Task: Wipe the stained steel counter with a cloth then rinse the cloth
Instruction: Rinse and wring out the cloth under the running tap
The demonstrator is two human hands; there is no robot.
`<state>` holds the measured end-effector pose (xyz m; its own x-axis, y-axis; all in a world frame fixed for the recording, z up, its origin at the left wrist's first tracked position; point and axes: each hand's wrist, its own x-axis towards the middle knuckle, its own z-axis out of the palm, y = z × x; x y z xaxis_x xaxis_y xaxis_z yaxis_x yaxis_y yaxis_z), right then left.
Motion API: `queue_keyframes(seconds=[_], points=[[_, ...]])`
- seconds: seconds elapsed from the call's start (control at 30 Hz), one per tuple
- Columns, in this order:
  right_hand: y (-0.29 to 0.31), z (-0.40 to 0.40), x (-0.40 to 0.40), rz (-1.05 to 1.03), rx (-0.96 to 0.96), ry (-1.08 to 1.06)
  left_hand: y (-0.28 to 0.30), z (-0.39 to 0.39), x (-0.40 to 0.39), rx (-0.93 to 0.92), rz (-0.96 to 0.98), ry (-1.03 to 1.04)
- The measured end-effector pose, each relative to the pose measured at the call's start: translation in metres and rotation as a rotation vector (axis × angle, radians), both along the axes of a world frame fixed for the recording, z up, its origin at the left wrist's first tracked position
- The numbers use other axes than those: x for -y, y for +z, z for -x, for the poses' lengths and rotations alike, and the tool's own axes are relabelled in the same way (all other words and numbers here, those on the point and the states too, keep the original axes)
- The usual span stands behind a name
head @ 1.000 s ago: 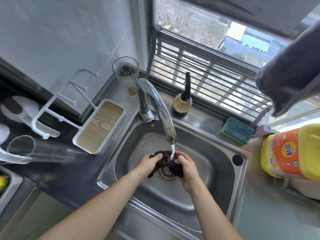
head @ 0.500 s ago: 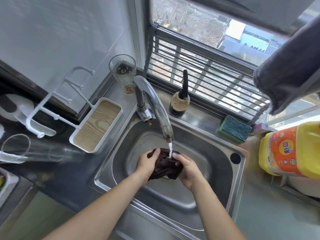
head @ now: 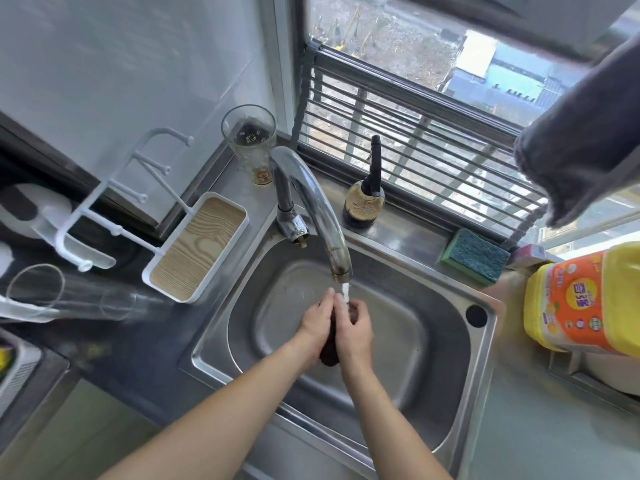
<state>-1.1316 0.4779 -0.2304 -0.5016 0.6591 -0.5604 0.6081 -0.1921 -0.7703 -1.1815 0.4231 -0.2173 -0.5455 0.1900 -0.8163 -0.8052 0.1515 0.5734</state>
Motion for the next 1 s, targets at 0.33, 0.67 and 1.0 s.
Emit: queue_keyframes(seconds=[0.33, 0.67, 1.0], points=[[0.005, 0.010, -0.006, -0.172, 0.125, -0.056, -0.011, 0.001, 0.000, -0.119, 0.121, -0.087], [-0.002, 0.002, -0.032, 0.064, 0.066, -0.132, -0.016, 0.008, 0.029, -0.037, -0.131, -0.371], [0.010, 0.004, 0.000, 0.493, 0.020, -0.084, -0.002, 0.009, 0.008, 0.114, 0.062, -0.001]])
